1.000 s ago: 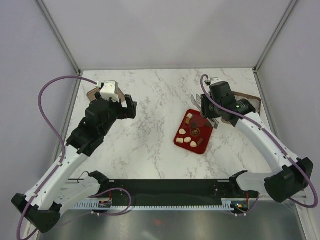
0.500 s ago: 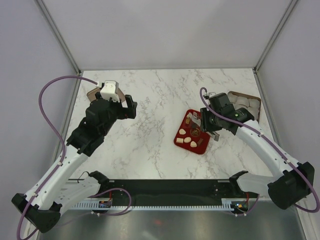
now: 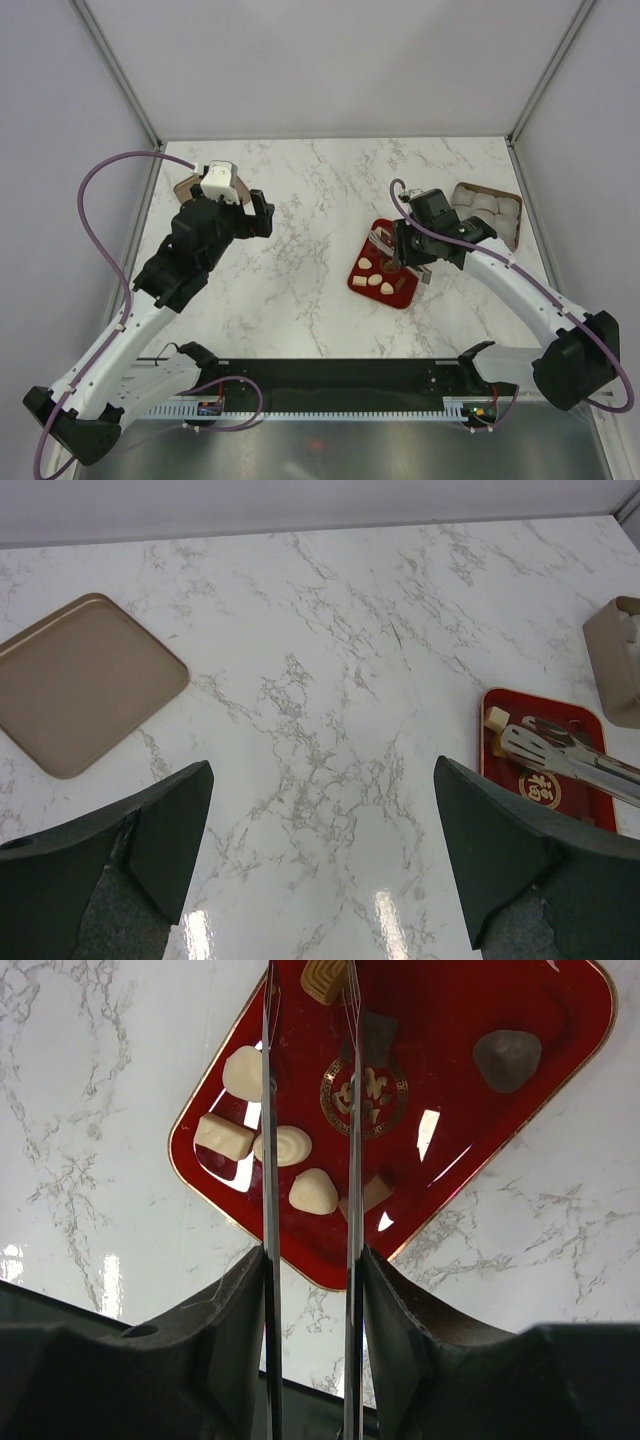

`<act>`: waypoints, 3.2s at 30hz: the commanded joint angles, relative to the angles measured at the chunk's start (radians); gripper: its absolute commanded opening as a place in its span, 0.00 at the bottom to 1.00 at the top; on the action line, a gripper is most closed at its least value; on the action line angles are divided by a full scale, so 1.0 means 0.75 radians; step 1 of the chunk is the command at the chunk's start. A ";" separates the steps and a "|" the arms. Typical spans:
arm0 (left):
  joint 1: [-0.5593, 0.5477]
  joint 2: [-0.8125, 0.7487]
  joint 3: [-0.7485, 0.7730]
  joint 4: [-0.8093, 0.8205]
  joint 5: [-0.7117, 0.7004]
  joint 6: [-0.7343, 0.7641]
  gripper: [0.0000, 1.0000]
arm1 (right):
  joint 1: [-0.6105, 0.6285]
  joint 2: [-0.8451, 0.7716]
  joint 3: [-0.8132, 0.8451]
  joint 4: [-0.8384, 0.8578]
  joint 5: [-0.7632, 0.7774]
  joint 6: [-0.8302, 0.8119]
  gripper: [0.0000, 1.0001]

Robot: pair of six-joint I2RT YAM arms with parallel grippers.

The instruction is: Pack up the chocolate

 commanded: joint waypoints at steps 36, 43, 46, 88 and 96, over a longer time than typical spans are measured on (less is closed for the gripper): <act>0.005 -0.017 0.000 0.069 -0.021 0.049 1.00 | 0.017 0.035 -0.005 0.070 0.052 -0.003 0.32; 0.005 -0.015 0.000 0.069 -0.013 0.043 1.00 | 0.017 -0.043 0.093 -0.001 -0.019 0.026 0.26; 0.005 -0.017 0.002 0.071 -0.005 0.041 1.00 | 0.017 -0.073 0.175 -0.056 0.009 0.024 0.26; 0.030 0.055 0.073 -0.019 0.095 -0.022 1.00 | -0.819 0.242 0.406 -0.057 0.510 0.008 0.26; 0.030 0.057 0.081 -0.031 0.118 -0.028 1.00 | -0.880 0.301 0.441 -0.016 0.480 0.012 0.27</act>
